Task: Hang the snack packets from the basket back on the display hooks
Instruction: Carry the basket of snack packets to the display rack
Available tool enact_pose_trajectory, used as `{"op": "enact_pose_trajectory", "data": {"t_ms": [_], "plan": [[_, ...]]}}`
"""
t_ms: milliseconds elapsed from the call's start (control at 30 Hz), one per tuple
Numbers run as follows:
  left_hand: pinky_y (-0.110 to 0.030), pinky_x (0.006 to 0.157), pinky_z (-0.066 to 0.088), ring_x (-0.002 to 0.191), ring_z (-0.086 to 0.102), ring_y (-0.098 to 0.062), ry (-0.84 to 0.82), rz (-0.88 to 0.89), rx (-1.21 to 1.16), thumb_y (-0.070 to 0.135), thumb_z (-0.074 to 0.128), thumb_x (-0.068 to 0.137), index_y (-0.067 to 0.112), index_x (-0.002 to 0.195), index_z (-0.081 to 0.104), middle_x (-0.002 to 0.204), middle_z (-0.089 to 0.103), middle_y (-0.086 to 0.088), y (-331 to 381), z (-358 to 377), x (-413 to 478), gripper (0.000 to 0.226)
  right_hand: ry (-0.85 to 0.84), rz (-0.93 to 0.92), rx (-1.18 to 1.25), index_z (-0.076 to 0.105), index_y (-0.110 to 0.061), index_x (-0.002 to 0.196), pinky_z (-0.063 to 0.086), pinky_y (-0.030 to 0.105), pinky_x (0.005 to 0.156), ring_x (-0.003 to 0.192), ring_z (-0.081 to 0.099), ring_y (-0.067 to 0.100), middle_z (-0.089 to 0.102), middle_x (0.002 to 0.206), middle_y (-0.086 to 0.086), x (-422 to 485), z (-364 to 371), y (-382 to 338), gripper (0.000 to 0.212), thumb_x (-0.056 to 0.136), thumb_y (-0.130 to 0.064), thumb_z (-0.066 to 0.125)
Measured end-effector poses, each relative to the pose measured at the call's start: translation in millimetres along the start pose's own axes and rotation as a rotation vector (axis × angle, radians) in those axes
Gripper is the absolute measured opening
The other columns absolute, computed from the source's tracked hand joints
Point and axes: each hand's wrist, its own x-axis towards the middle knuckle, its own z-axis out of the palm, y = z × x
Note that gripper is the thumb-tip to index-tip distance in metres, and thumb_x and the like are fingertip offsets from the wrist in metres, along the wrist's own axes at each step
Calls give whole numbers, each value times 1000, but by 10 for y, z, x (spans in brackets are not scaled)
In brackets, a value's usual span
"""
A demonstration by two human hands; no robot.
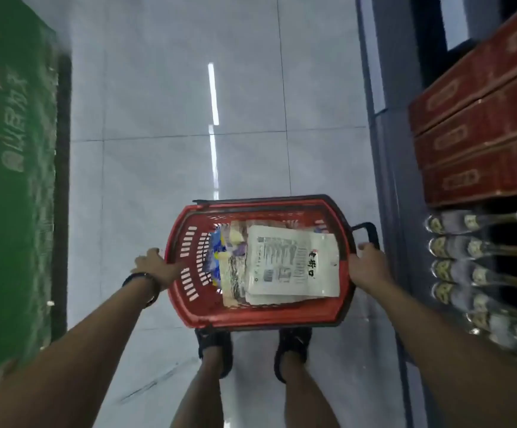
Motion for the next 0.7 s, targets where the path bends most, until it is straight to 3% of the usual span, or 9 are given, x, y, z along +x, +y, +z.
{"op": "enact_pose_trajectory", "data": {"t_ms": [67, 133, 200, 300, 367, 467, 533, 600, 700], "plan": [[-40, 83, 52, 121, 62, -39, -20, -55, -153, 46, 83, 73, 2, 156, 31, 146, 53, -25, -4, 91, 218, 108, 21, 39, 65, 56, -9, 128, 50, 35, 74, 89, 63, 29, 67, 117, 19, 202, 175, -16, 30, 103, -27, 53], [-24, 57, 52, 82, 74, -19, -29, -34, -260, 32, 78, 79, 2, 140, 51, 112, 77, -12, -16, 195, 382, 74, 33, 102, 174, 51, -17, 117, 42, 31, 63, 76, 57, 19, 65, 105, 11, 359, 286, -9, 20, 103, -30, 53], [-20, 42, 49, 64, 68, -12, -14, -8, -273, 29, 78, 78, 8, 125, 55, 84, 72, 3, -56, 296, 445, 56, 51, 164, 286, 56, -19, 115, 40, 28, 59, 75, 58, 17, 66, 101, 7, 435, 406, 9, 19, 99, -30, 55], [-22, 44, 51, 73, 68, -19, -18, -42, -399, 25, 79, 83, 21, 120, 44, 92, 64, 0, -117, 363, 415, 51, 11, 201, 425, 66, -14, 121, 50, 29, 64, 86, 68, 26, 72, 105, 9, 467, 433, 16, 30, 94, -28, 60], [-25, 47, 56, 75, 71, -22, -12, -30, -419, 28, 77, 79, 24, 118, 47, 95, 68, -2, -182, 348, 334, 50, -45, 218, 455, 66, -7, 127, 60, 40, 77, 97, 71, 36, 73, 111, 16, 461, 348, 17, 34, 99, -24, 57], [-35, 58, 61, 76, 74, -24, 19, 16, -420, 37, 72, 76, 27, 115, 53, 95, 71, -1, -231, 223, 133, 45, -90, 222, 473, 67, -7, 119, 59, 52, 94, 99, 70, 37, 72, 110, 18, 347, 84, 71, 33, 108, -29, 44], [-29, 50, 58, 72, 75, -21, 51, 51, -450, 33, 70, 87, 28, 115, 55, 94, 72, 2, -171, 81, -77, 33, -65, 225, 499, 68, -12, 100, 57, 42, 82, 84, 66, 31, 71, 97, 15, 123, -157, 145, 36, 107, -32, 39], [-28, 53, 56, 75, 74, -21, 74, 75, -452, 33, 67, 95, 27, 117, 55, 94, 72, 1, -41, -101, -383, 25, -47, 230, 503, 64, -12, 88, 49, 40, 72, 76, 60, 27, 67, 89, 17, -189, -426, 245, 35, 104, -29, 38], [-28, 58, 55, 77, 74, -20, 124, 123, -486, 42, 63, 98, 28, 114, 58, 92, 72, 3, 183, -466, -984, 21, -18, 224, 557, 62, -12, 84, 50, 42, 72, 78, 62, 29, 70, 96, 30, -781, -891, 376, 33, 106, -24, 41]]}}
